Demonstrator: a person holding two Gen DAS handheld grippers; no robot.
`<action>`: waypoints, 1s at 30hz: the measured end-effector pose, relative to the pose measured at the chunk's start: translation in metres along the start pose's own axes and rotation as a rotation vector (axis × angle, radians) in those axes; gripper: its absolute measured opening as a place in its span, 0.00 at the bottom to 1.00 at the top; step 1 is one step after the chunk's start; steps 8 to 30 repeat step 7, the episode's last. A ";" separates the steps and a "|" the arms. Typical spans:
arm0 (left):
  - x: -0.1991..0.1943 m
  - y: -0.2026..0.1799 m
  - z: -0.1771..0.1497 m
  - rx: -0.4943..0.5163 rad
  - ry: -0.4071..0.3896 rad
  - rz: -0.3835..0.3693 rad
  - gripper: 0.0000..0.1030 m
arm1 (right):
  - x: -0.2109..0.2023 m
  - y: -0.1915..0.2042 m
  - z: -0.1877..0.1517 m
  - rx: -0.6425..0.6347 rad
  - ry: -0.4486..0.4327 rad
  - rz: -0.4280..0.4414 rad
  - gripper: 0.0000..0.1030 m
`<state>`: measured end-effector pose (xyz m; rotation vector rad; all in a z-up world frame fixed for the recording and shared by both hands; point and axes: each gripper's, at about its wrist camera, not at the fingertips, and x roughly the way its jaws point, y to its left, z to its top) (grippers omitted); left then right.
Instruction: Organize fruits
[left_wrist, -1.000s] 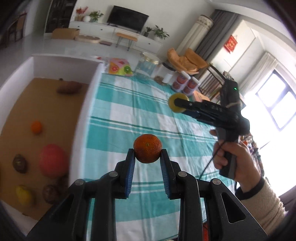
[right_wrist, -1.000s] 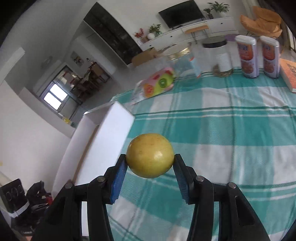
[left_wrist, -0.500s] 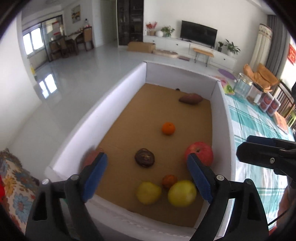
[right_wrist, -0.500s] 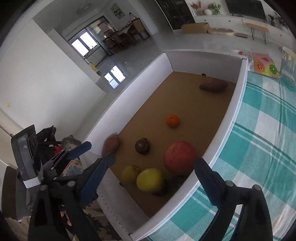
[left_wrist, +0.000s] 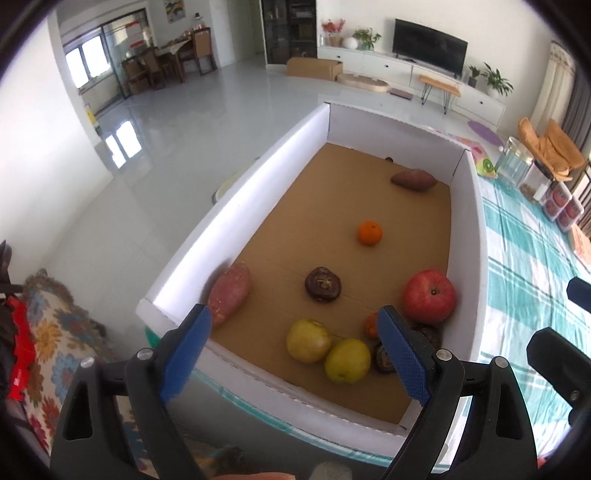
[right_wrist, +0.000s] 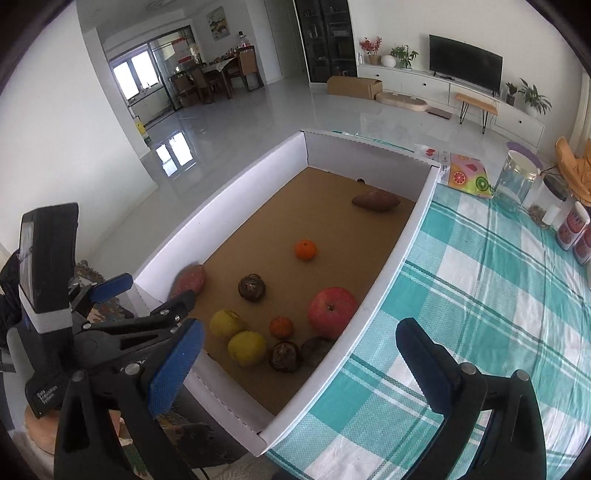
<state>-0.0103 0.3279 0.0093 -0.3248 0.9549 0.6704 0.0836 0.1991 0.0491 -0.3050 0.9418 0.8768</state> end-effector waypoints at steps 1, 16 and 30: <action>-0.001 0.002 0.000 -0.004 -0.003 -0.003 0.90 | 0.000 0.001 -0.001 -0.003 0.000 -0.008 1.00; -0.014 0.008 -0.003 -0.011 -0.079 0.033 0.91 | 0.006 -0.001 -0.002 0.005 0.009 -0.021 1.00; -0.014 0.008 -0.003 -0.011 -0.079 0.033 0.91 | 0.006 -0.001 -0.002 0.005 0.009 -0.021 1.00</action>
